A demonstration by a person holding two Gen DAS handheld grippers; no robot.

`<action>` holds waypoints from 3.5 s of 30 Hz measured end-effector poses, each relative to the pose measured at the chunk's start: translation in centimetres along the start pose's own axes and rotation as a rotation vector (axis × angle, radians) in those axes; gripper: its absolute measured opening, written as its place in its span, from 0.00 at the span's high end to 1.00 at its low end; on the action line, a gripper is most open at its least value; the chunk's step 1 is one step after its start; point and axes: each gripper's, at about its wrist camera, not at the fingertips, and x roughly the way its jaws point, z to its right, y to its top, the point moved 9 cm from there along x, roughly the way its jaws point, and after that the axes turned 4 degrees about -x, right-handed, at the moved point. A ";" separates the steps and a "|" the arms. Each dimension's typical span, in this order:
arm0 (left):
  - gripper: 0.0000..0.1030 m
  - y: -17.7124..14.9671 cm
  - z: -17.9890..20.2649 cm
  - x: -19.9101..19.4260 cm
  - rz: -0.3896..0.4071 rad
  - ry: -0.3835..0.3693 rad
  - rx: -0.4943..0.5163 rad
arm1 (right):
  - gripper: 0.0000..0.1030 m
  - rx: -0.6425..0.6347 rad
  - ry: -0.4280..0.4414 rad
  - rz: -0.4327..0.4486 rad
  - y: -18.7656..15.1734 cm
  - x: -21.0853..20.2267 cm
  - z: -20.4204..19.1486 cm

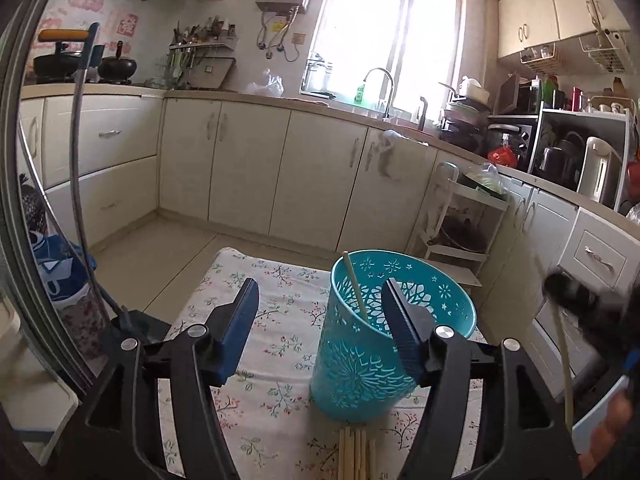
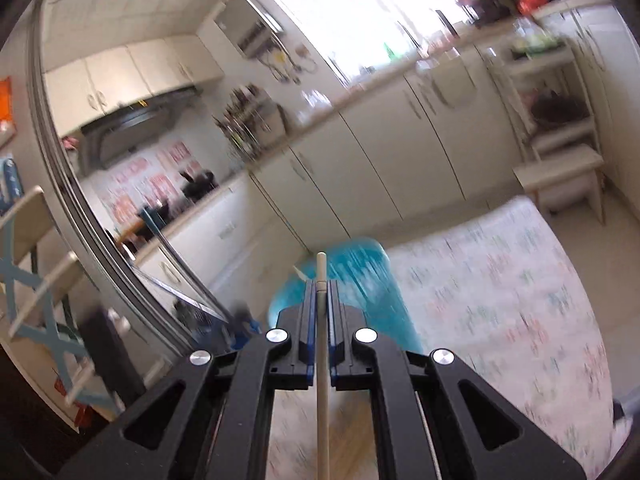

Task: Organize utensils
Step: 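Lift the stick with the right gripper and drop it into the teal basket, then return both grippers to the stick bundle and grasp one stick each, then lift the stick with the left gripper and drop it into the teal basket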

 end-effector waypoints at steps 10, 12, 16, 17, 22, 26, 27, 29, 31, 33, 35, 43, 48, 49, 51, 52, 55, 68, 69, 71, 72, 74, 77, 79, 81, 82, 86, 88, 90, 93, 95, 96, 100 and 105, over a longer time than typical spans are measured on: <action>0.39 -1.4 -0.9 -2.7 -0.020 0.001 -0.059 | 0.94 -0.100 -0.068 0.341 9.9 7.6 -3.1; 0.39 -1.7 -1.2 -2.5 -0.033 0.002 -0.063 | 0.94 -0.081 -0.091 0.285 8.5 9.6 -1.8; 0.39 -2.2 -1.6 -2.0 -0.050 0.005 -0.075 | 0.94 -0.117 -0.122 0.230 5.4 11.0 -0.5; 0.39 -2.5 -1.7 -1.9 -0.057 0.007 -0.077 | 0.94 -0.121 -0.122 0.217 4.7 10.4 -0.4; 0.39 -3.3 -2.0 -1.8 -0.081 0.013 -0.091 | 0.92 -0.180 -0.103 0.114 1.4 10.3 -1.0; 0.36 -3.4 -2.8 -2.2 -0.087 0.028 -0.093 | 0.70 -0.192 -0.099 0.081 -0.6 7.0 -1.5; 0.35 -3.4 -3.1 -2.3 -0.089 0.037 -0.094 | 0.67 -0.182 -0.114 0.071 -1.5 5.7 -1.3; 0.34 -3.6 -3.7 -2.4 -0.096 0.050 -0.099 | 0.67 -0.165 -0.160 0.012 -4.1 4.0 -0.6; 0.33 -4.0 -4.2 -2.4 -0.107 0.061 -0.103 | 0.68 -0.149 -0.225 -0.117 -8.5 3.5 0.8; 0.33 -4.6 -4.5 -2.3 -0.125 0.072 -0.107 | 0.79 -0.101 -0.253 -0.277 -13.5 4.1 2.3; 0.33 -5.2 -4.6 -2.3 -0.146 0.074 -0.112 | 0.81 -0.077 -0.271 -0.390 -17.4 4.9 3.2; 0.29 -6.5 -4.6 -2.9 -0.194 0.071 -0.079 | 0.85 -0.172 -0.338 -0.515 -22.2 6.6 3.2; 0.28 -8.7 -3.8 -1.8 -0.297 0.057 -0.016 | 0.91 -0.268 -0.363 -0.539 -21.9 6.7 3.1; 0.28 -9.6 -3.3 -1.2 -0.337 0.052 0.010 | 0.91 -0.278 -0.369 -0.538 -21.8 6.5 3.3; 0.28 -11.0 -2.6 -0.4 -0.385 0.043 0.050 | 0.91 -0.274 -0.371 -0.537 -21.4 6.1 4.0; 0.28 -11.6 -2.1 0.0 -0.405 0.037 0.072 | 0.92 -0.273 -0.375 -0.536 -21.2 5.8 4.4; 0.28 -13.3 -0.4 1.3 -0.455 0.019 0.130 | 0.92 -0.249 -0.375 -0.529 -20.9 5.1 5.4; 0.68 -16.5 1.0 4.4 -0.575 -0.003 0.161 | 0.92 -0.210 -0.322 -0.507 -20.6 4.5 6.0; 0.74 -16.5 1.1 4.5 -0.583 -0.020 0.146 | 0.92 -0.208 -0.319 -0.506 -20.6 4.4 6.0; 0.85 -16.3 1.0 4.6 -0.591 -0.035 0.114 | 0.92 -0.206 -0.316 -0.504 -20.6 4.4 6.0; 0.88 -16.2 0.9 4.7 -0.591 -0.039 0.100 | 0.92 -0.205 -0.315 -0.504 -20.6 4.4 6.0; 0.93 -15.9 0.7 4.6 -0.589 -0.060 0.064 | 0.92 -0.203 -0.313 -0.503 -20.6 4.4 6.0; 0.94 -15.3 0.3 4.2 -0.577 -0.082 0.006 | 0.92 -0.199 -0.313 -0.504 -20.6 4.4 6.0; 0.95 -15.0 0.1 4.1 -0.571 -0.090 -0.018 | 0.92 -0.200 -0.314 -0.504 -20.6 4.4 6.0; 0.95 -14.9 -0.3 4.2 -0.571 -0.077 -0.014 | 0.92 -0.205 -0.320 -0.507 -20.6 4.5 6.0; 0.95 -15.1 -0.7 4.4 -0.577 -0.064 -0.012 | 0.92 -0.211 -0.323 -0.510 -20.6 4.5 6.0; 0.94 -15.8 -1.5 4.7 -0.620 -0.034 -0.017 | 0.91 -0.227 -0.330 -0.528 -20.5 4.8 5.9; 0.94 -15.8 -1.3 4.8 -0.631 -0.023 0.009 | 0.91 -0.233 -0.337 -0.535 -20.5 4.9 6.0; 0.94 -15.9 -0.8 5.1 -0.639 0.006 0.080 | 0.92 -0.259 -0.347 -0.553 -20.5 5.2 5.9; 0.94 -15.9 -0.4 5.3 -0.642 0.032 0.157 | 0.92 -0.330 -0.367 -0.590 -20.7 5.5 5.4; 0.96 -15.9 -0.3 5.2 -0.647 0.024 0.165 | 0.92 -0.328 -0.361 -0.607 -20.7 5.5 5.5; 0.96 -15.7 -0.5 5.0 -0.654 0.009 0.141 | 0.92 -0.308 -0.353 -0.612 -20.7 5.3 5.6; 0.96 -11.6 0.1 2.1 -0.535 -0.103 0.029 | 0.94 -0.222 -0.316 -0.592 -20.6 4.1 6.6; 0.96 -0.1 3.2 -3.2 -0.134 -0.259 -0.025 | 0.94 -0.155 -0.273 -0.546 -20.7 3.2 7.0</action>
